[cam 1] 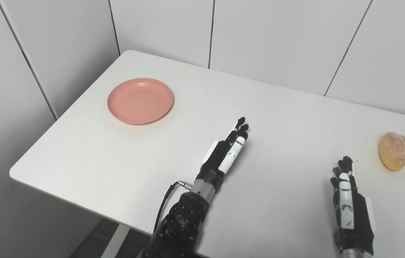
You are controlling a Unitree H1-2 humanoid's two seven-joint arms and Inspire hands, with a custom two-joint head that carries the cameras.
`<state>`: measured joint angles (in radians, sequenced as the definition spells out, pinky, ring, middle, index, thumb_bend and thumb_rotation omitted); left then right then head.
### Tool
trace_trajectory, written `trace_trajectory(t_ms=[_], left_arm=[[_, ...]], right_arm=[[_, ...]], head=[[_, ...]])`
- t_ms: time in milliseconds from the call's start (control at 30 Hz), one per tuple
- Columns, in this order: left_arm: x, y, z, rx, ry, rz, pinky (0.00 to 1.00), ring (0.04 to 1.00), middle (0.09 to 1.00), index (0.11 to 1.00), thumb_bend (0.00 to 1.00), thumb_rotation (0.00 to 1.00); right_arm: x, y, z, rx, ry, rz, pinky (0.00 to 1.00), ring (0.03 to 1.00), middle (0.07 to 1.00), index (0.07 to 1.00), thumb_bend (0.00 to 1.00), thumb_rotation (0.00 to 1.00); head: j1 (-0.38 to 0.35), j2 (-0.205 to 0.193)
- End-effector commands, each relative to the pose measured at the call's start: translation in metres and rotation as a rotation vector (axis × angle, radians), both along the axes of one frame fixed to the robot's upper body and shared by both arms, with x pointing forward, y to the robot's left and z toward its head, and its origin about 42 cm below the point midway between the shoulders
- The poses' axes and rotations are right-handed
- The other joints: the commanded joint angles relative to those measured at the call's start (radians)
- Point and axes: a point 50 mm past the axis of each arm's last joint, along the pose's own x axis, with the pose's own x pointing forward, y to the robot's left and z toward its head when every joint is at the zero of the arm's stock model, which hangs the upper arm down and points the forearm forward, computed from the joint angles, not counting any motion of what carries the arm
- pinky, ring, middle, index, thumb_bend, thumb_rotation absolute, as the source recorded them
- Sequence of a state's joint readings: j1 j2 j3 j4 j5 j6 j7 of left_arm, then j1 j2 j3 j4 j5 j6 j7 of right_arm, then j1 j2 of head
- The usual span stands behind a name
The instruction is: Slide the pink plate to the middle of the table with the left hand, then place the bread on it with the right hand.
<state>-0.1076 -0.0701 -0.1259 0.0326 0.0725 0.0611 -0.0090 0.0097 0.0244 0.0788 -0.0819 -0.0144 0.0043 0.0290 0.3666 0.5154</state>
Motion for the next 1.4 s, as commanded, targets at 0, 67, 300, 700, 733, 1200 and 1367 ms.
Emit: trace_trajectory(t_ms=[0,67,300,700,733,1200,1367], left_arm=[[0.015,0.001,0.031,-0.015,-0.080,-0.018,0.96,0.955,0.971,0.975,0.37,1.00],[0.019,0.005,0.041,-0.017,-0.107,-0.023,0.97,0.964,0.978,0.980,0.39,1.00],[0.035,0.021,0.083,0.027,-0.201,-0.017,0.96,0.962,0.964,0.964,0.38,1.00],[0.061,0.048,0.141,-0.003,-0.322,0.007,0.96,0.938,0.947,0.941,0.45,1.00],[0.063,0.050,0.146,-0.006,-0.333,0.007,0.95,0.937,0.953,0.946,0.43,1.00],[0.104,0.108,0.189,0.101,-0.340,0.074,0.92,0.920,0.924,0.922,0.46,1.00],[0.113,0.134,0.199,0.116,-0.354,0.144,0.94,0.910,0.923,0.918,0.44,1.00]], right_arm=[[0.006,0.005,0.013,0.001,-0.073,0.008,1.00,1.000,1.000,1.000,0.13,1.00],[0.006,0.005,0.012,-0.005,-0.080,0.009,1.00,1.000,1.000,1.000,0.13,1.00],[0.005,0.006,0.013,0.003,-0.062,0.006,1.00,1.000,1.000,1.000,0.14,1.00],[0.005,0.009,0.014,0.001,-0.062,-0.001,1.00,1.000,1.000,1.000,0.14,1.00],[0.004,0.009,0.014,-0.003,-0.063,-0.001,1.00,1.000,1.000,1.000,0.14,1.00],[0.004,0.003,0.013,0.017,-0.053,0.009,1.00,1.000,1.000,1.000,0.14,1.00],[0.006,0.001,0.010,0.004,-0.063,0.006,1.00,1.000,1.000,1.000,0.16,1.00]], head=[[0.004,-0.004],[0.004,-0.004],[0.006,-0.007],[0.004,-0.004],[0.006,-0.003],[0.023,0.002],[0.029,0.001]])
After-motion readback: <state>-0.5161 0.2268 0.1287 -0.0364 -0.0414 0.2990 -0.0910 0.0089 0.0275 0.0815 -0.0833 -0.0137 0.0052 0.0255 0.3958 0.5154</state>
